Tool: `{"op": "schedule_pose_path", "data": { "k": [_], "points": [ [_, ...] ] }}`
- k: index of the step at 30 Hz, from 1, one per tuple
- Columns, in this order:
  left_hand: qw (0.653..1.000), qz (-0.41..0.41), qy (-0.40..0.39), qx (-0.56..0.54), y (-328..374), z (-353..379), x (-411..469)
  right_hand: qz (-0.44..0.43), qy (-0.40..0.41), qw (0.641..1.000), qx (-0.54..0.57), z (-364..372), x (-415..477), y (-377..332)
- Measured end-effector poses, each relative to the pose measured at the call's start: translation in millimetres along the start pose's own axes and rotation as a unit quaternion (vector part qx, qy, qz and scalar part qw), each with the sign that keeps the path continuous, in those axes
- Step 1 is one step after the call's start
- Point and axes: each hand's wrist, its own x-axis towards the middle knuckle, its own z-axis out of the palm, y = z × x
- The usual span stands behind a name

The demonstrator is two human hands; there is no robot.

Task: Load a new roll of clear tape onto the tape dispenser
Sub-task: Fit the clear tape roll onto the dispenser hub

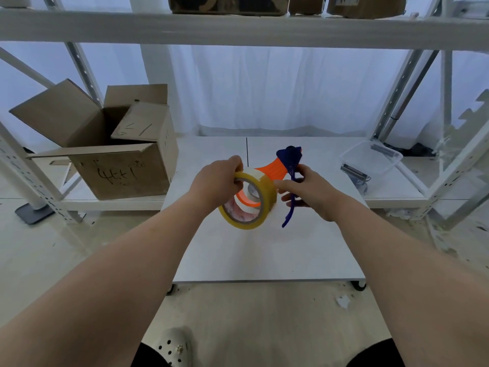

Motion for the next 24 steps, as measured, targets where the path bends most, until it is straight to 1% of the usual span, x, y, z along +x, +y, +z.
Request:
{"op": "schedule_pose_path", "data": {
  "k": [2, 5, 9, 11, 13, 16, 20, 24],
  "points": [
    [1.0, 0.003, -0.002, 0.016, 0, -1, 1, -0.002, -0.003, 1.0, 0.012, 1, -1, -1],
    [1.0, -0.008, 0.001, 0.012, 2, 0, 3, -0.001, 0.002, 1.0, 0.007, 3, -2, -4],
    [0.999, -0.025, -0.04, 0.0, 2, 6, 7, 0.027, 0.011, 1.0, 0.012, 2, -3, -4],
    [0.996, -0.038, -0.079, -0.034, 3, 6, 8, 0.038, 0.034, 0.999, 0.017, 1, -3, -4],
    [0.987, -0.048, -0.118, -0.097, 2, 4, 8, 0.044, 0.06, 0.997, 0.021, 0, -3, -3],
    [0.975, -0.044, -0.143, -0.164, 2, 0, 4, 0.045, 0.074, 0.996, 0.02, -2, -3, -4],
    [0.961, -0.034, -0.107, -0.251, -2, -3, 1, 0.026, 0.08, 0.996, 0.036, 0, -5, -7],
    [0.961, -0.023, -0.057, -0.27, -6, -7, 1, 0.01, 0.076, 0.995, 0.067, 1, -6, -11]
  ]
}}
